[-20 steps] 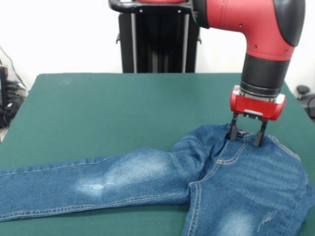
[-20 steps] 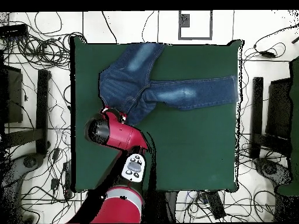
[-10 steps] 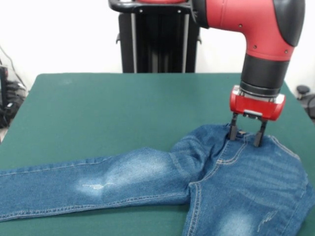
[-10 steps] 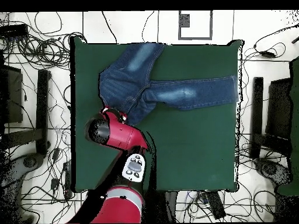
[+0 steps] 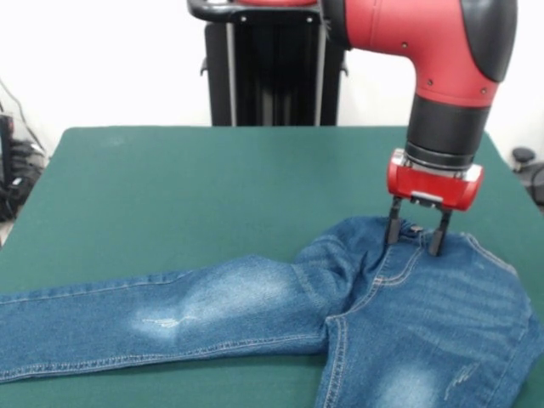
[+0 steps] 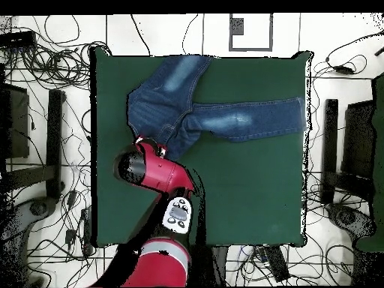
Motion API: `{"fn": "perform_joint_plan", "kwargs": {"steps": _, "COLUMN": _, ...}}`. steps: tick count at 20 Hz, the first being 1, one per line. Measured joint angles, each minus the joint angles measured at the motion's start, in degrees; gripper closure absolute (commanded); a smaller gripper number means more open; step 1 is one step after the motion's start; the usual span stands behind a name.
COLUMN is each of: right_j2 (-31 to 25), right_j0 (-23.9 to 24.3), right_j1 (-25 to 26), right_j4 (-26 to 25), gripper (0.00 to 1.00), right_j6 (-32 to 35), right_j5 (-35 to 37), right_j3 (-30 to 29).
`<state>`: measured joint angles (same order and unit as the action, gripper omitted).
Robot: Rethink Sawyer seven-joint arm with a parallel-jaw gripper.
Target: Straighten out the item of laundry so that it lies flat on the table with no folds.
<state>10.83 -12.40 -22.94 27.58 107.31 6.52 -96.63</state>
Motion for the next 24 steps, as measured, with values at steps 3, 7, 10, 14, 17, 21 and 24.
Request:
{"fn": "perform_joint_plan", "kwargs": {"steps": 3, "right_j2": 0.0, "right_j0": 0.8, "right_j1": 0.0, "right_j4": 0.0, "gripper": 0.00, "right_j6": 0.0, "right_j5": 0.0, "right_j3": 0.0}}
{"fn": "perform_joint_plan", "kwargs": {"steps": 7, "right_j2": 0.0, "right_j0": 2.0, "right_j1": 0.0, "right_j4": 0.0, "gripper": 0.00, "right_j6": 0.0, "right_j5": 0.0, "right_j3": 0.0}}
{"fn": "perform_joint_plan", "kwargs": {"steps": 10, "right_j2": 0.0, "right_j0": 2.7, "right_j1": 0.0, "right_j4": 0.0, "gripper": 0.00, "right_j6": 0.0, "right_j5": 0.0, "right_j3": 0.0}}
{"fn": "perform_joint_plan", "kwargs": {"steps": 14, "right_j2": 0.0, "right_j0": 3.3, "right_j1": 0.0, "right_j4": 0.0, "gripper": 0.00, "right_j6": 0.0, "right_j5": 0.0, "right_j3": 0.0}}
{"fn": "perform_joint_plan", "kwargs": {"steps": 17, "right_j2": 0.0, "right_j0": 3.3, "right_j1": 0.0, "right_j4": 0.0, "gripper": 0.00, "right_j6": 0.0, "right_j5": 0.0, "right_j3": 0.0}}
{"fn": "perform_joint_plan", "kwargs": {"steps": 21, "right_j2": 0.0, "right_j0": 3.3, "right_j1": 0.0, "right_j4": 0.0, "gripper": 0.00, "right_j6": 0.0, "right_j5": 0.0, "right_j3": 0.0}}
{"fn": "perform_joint_plan", "kwargs": {"steps": 24, "right_j2": -0.1, "right_j0": 3.3, "right_j1": 0.0, "right_j4": 0.0, "gripper": 0.00, "right_j6": 0.0, "right_j5": 0.0, "right_j3": 0.0}}
